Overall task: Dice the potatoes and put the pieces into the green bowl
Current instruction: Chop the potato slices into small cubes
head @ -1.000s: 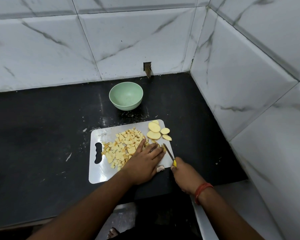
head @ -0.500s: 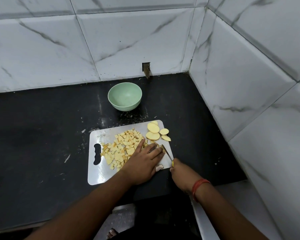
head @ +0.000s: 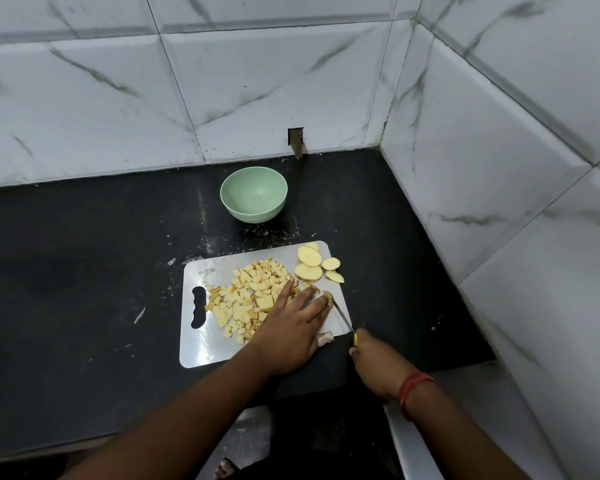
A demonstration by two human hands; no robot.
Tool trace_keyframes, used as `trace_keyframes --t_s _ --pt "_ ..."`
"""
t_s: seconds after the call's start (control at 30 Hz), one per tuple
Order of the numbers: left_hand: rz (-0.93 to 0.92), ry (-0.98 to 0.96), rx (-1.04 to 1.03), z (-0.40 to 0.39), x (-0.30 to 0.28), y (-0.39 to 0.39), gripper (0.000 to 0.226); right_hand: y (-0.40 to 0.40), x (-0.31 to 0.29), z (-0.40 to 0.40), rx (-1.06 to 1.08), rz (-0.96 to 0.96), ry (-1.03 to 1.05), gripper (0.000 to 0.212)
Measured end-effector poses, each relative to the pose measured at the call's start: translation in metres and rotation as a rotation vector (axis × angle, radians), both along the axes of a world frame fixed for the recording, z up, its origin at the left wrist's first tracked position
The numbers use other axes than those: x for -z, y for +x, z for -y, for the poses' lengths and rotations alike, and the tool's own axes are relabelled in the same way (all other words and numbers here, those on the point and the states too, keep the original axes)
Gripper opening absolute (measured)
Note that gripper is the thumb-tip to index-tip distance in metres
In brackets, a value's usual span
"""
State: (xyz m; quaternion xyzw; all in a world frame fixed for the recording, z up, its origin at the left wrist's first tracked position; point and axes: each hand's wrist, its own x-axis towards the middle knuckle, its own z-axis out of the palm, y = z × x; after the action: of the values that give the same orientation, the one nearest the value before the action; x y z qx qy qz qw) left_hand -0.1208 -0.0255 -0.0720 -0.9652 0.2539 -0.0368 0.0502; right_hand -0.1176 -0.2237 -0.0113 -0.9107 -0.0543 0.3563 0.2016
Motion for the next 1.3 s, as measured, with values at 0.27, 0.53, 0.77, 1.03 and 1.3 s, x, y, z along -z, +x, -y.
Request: trace_keyframes --t_s 0.27,0.53,0.77,1.03,1.3 --pt "0.011 -0.01 0.006 -0.001 -0.002 -0.001 0.063 -0.012 -0.004 0.012 -0.019 -0.009 0.005 0.013" --pt "0.002 -0.033 0.03 -0.005 -0.009 0.01 0.062 -0.007 -0.008 0.024 0.1 0.094 0.112 0.013" --pt "-0.064 -0.021 0.095 -0.005 -0.01 0.019 0.069 0.006 -0.011 0.031 0.077 0.103 0.139 0.013" --pt "-0.107 -0.078 0.06 -0.002 -0.014 0.026 0.062 0.02 -0.01 0.028 0.078 0.055 0.128 0.017" --pt "-0.076 -0.081 0.042 0.001 -0.01 0.023 0.057 0.023 -0.013 0.011 -0.008 0.022 -0.009 0.011"
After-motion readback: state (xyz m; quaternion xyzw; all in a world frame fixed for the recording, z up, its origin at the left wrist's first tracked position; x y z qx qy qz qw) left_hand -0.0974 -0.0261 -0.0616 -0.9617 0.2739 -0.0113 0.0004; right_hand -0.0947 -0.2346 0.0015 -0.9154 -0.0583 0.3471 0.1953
